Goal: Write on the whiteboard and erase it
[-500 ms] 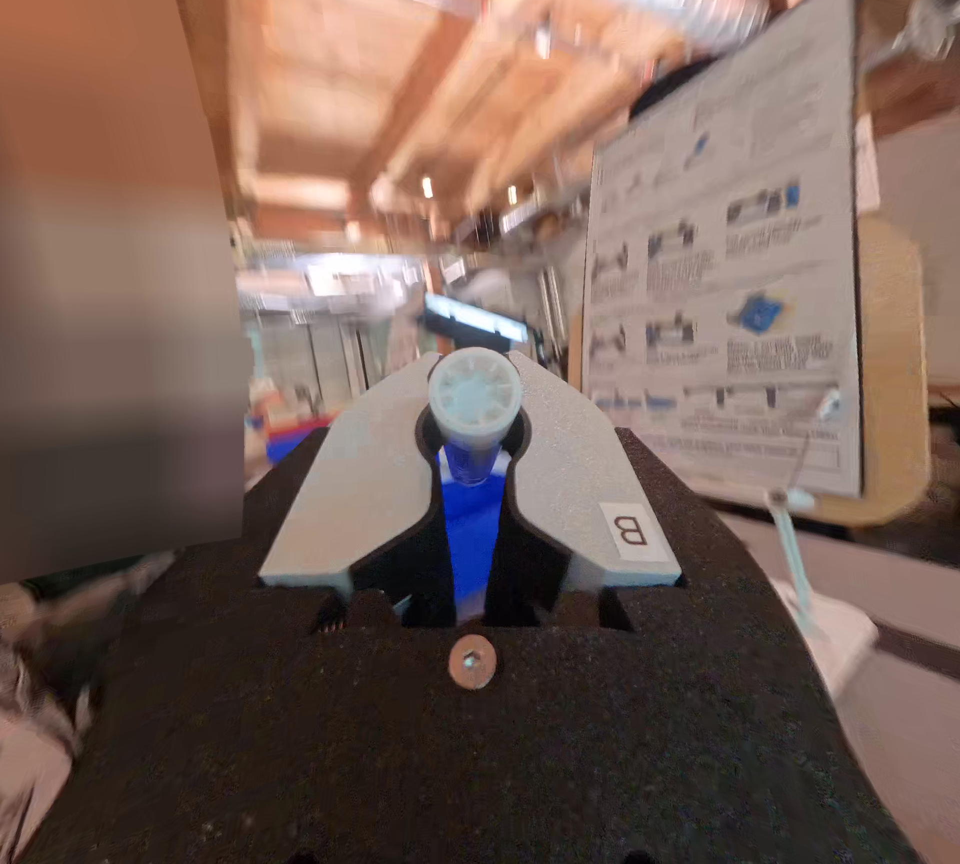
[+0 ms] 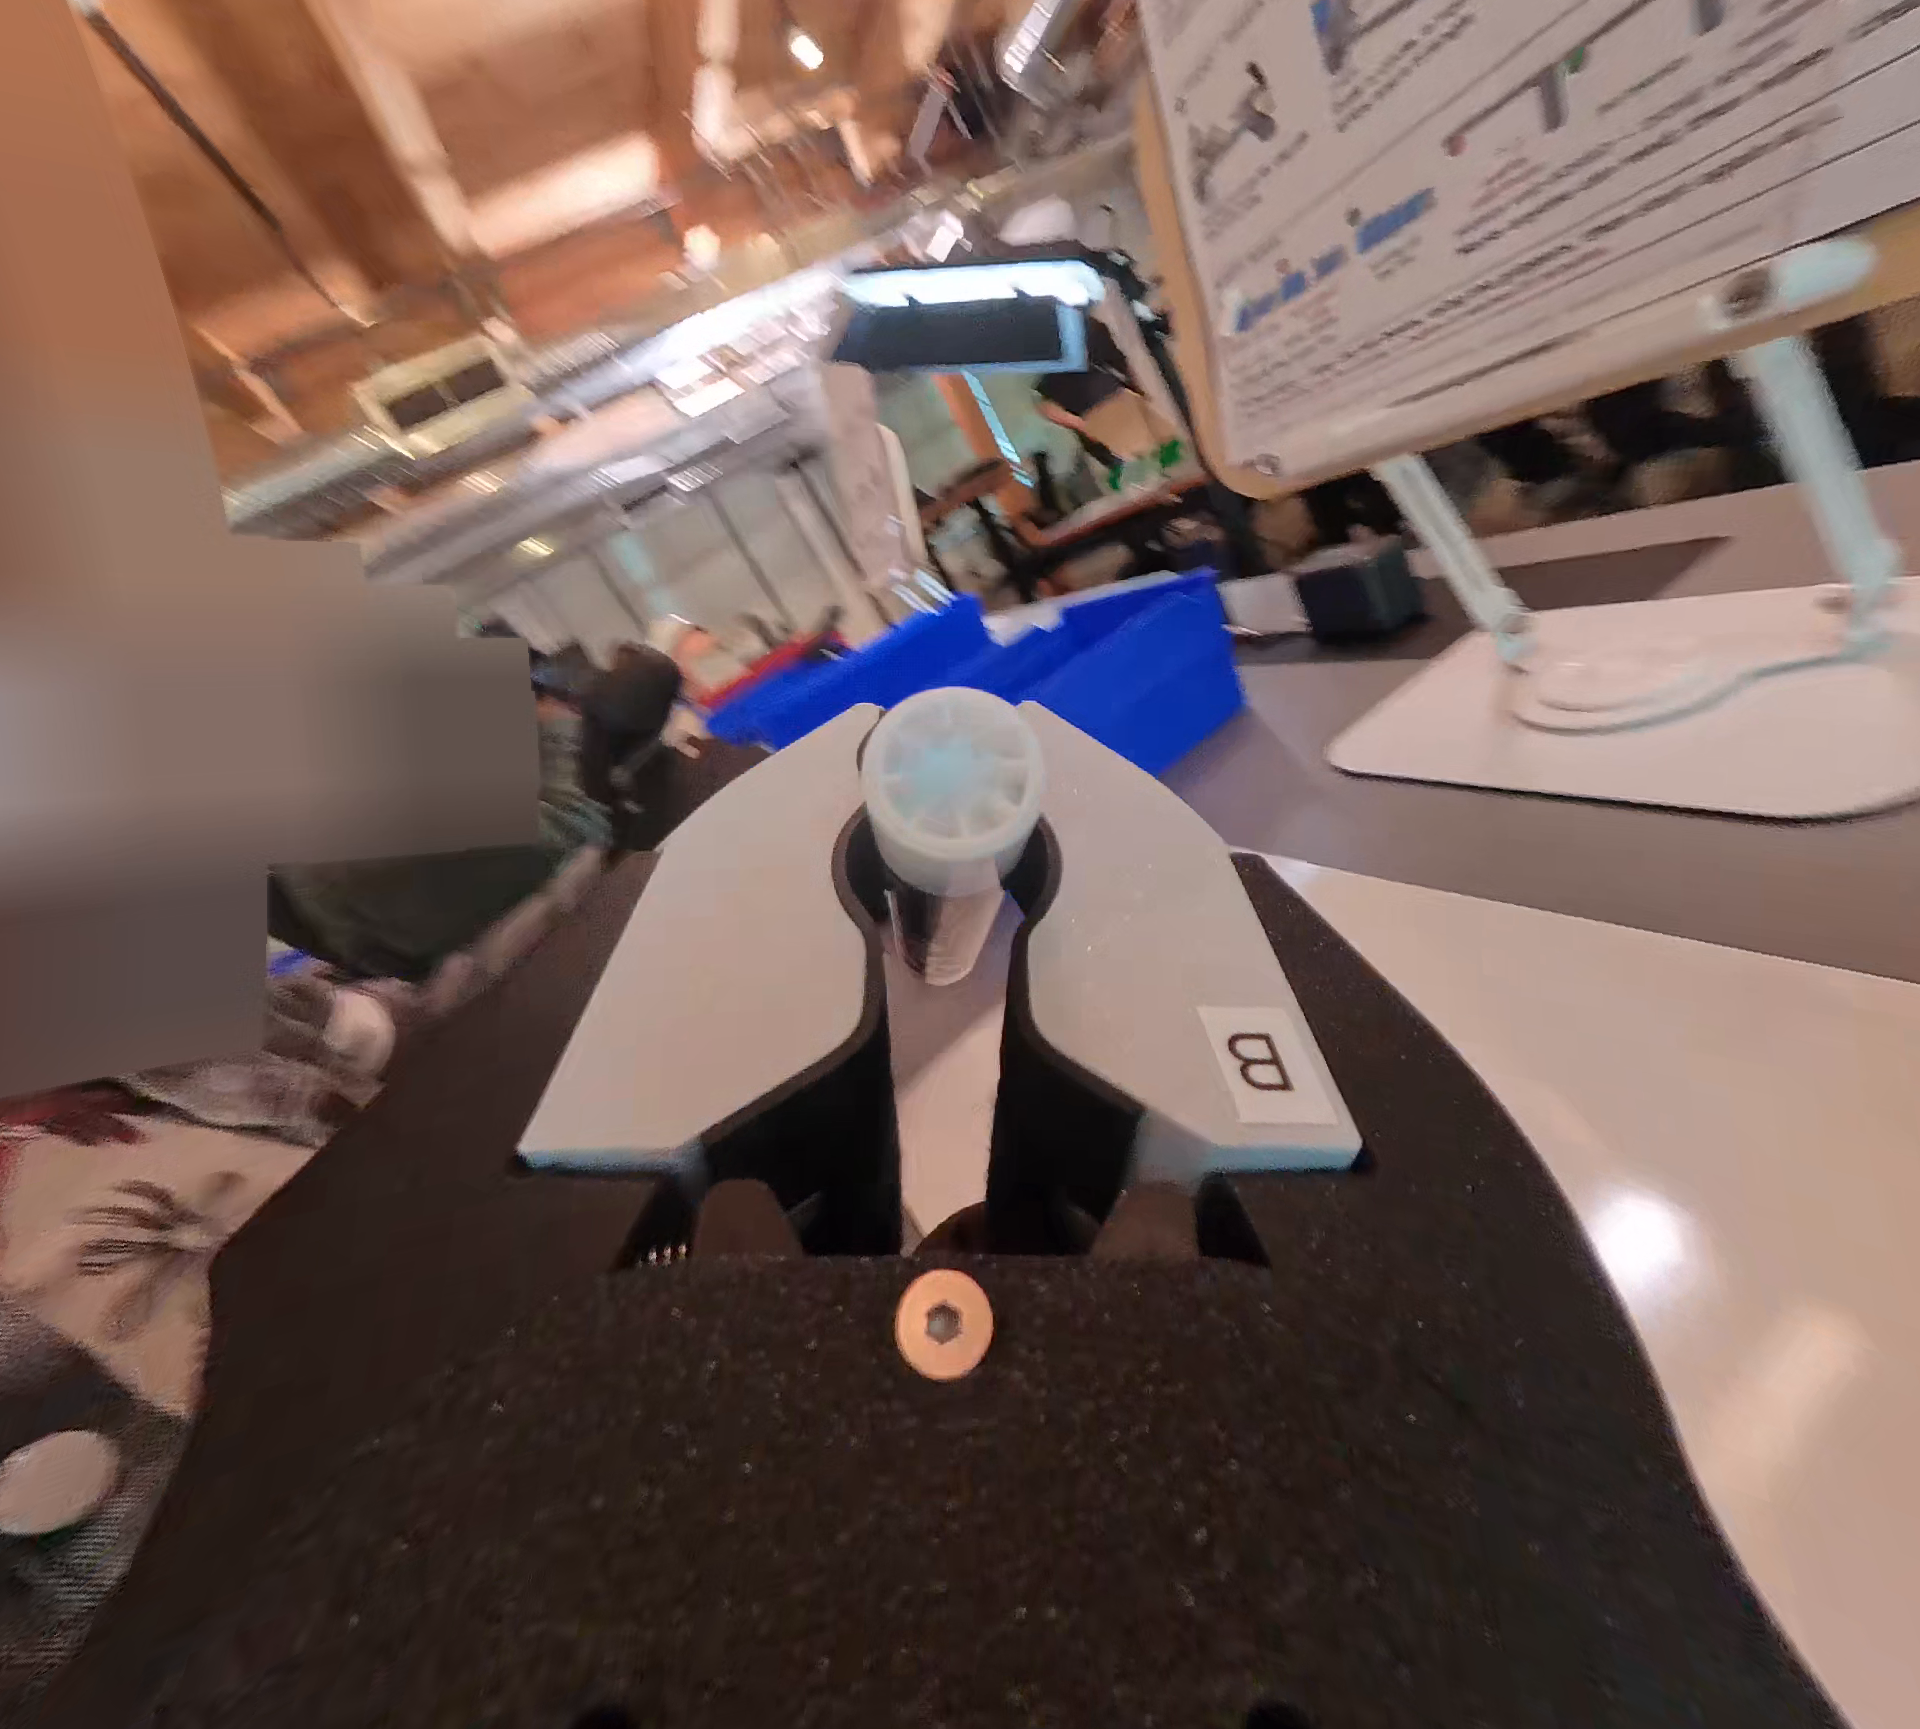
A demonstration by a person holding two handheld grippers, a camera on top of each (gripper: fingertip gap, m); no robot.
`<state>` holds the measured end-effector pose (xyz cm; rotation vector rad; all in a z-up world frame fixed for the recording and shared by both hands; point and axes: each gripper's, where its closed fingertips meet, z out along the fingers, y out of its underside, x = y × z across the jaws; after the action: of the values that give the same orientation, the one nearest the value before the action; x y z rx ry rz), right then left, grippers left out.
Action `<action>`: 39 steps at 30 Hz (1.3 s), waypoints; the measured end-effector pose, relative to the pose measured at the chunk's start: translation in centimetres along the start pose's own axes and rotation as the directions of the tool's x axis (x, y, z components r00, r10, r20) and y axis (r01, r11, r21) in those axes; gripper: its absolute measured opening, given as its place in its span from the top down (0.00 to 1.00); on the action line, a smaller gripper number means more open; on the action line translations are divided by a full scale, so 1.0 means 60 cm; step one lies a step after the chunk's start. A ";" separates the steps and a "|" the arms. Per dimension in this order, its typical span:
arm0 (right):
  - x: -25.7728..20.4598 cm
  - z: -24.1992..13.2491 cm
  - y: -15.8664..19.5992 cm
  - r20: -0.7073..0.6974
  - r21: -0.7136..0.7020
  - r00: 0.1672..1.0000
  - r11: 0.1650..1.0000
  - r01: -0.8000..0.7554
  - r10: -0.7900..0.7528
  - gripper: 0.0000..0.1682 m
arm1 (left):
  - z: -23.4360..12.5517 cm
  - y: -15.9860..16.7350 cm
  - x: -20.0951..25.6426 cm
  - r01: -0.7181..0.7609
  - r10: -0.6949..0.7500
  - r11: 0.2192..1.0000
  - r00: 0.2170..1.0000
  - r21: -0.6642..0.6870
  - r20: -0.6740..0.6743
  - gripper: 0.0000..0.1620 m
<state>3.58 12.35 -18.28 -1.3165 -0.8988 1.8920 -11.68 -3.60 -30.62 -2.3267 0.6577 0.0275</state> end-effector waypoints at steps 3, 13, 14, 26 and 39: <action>0.028 -0.017 0.011 -0.139 -0.121 0.981 0.985 0.119 -0.135 0.88 | 0.014 0.019 -0.005 0.032 -0.034 0.993 0.999 -0.109 -0.011 0.88; 0.030 -0.042 -0.002 -0.192 -0.129 0.964 0.978 0.163 -0.186 0.88 | 0.054 0.068 0.026 -0.026 -0.026 0.932 0.990 -0.360 -0.139 0.88; 0.028 -0.041 -0.004 -0.187 -0.126 0.964 0.978 0.164 -0.186 0.88 | 0.058 0.069 0.030 -0.032 -0.027 0.929 0.988 -0.368 -0.152 0.88; 0.022 -0.043 -0.015 -0.180 -0.103 0.964 0.978 0.181 -0.198 0.88 | 0.095 0.016 0.105 0.005 -0.068 0.971 0.964 -0.238 -0.258 0.88; 0.030 0.067 0.041 -0.183 -0.281 0.932 0.925 0.255 -0.312 0.88 | 0.131 -0.058 0.058 0.022 -0.039 0.998 0.951 -0.061 -0.305 0.88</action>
<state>-1.04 11.81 -20.17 -1.4260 -1.1711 1.4071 -5.75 2.01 -35.00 -2.4188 0.7806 -0.3403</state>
